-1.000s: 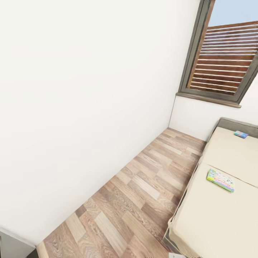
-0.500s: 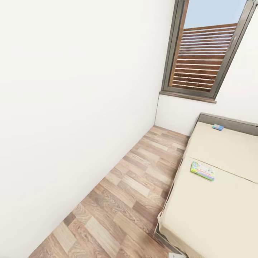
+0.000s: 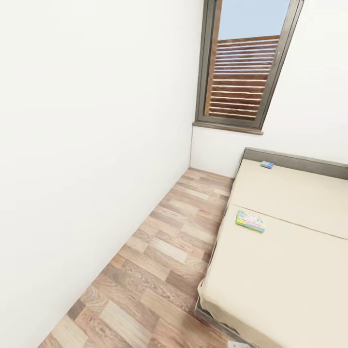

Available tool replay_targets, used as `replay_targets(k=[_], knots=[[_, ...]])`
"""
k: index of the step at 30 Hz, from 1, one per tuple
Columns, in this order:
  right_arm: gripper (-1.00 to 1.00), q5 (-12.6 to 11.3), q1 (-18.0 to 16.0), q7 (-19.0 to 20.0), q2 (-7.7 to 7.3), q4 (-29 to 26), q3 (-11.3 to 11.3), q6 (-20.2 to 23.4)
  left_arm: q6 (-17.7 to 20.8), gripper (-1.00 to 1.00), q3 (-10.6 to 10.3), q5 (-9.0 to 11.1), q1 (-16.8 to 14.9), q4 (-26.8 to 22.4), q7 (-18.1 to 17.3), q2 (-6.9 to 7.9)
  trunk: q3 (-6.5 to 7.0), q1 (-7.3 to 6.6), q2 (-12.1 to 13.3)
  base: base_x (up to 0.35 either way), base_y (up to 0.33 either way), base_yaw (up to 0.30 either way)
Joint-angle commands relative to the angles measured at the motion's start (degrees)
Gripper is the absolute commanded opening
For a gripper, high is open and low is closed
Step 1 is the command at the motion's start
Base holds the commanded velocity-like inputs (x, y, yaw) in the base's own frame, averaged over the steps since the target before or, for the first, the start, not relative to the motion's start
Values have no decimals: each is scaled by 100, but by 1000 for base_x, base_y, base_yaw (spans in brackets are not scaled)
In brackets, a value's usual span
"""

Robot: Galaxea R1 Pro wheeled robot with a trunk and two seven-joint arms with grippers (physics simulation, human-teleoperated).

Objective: Put all the toys in the child's room - the three board games (two on the bed and one on the table), the two jigsaw puzzles on the table, and the tennis ball on the table - inside the toy box on the table in the child's room.

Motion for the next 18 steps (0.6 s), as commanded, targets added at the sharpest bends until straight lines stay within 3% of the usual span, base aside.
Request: replay_targets(k=[1, 18], knots=[[100, -26, -2, -12, 5, -11, -32, 26, -18, 100, -6, 27, -2, 3, -8, 0, -6, 1, -4, 0, 0, -280], [100, -26, -2, -12, 5, -11, -30, 26, -18, 100, -6, 27, -2, 3, -8, 5, -6, 1, -4, 0, 0, -280]])
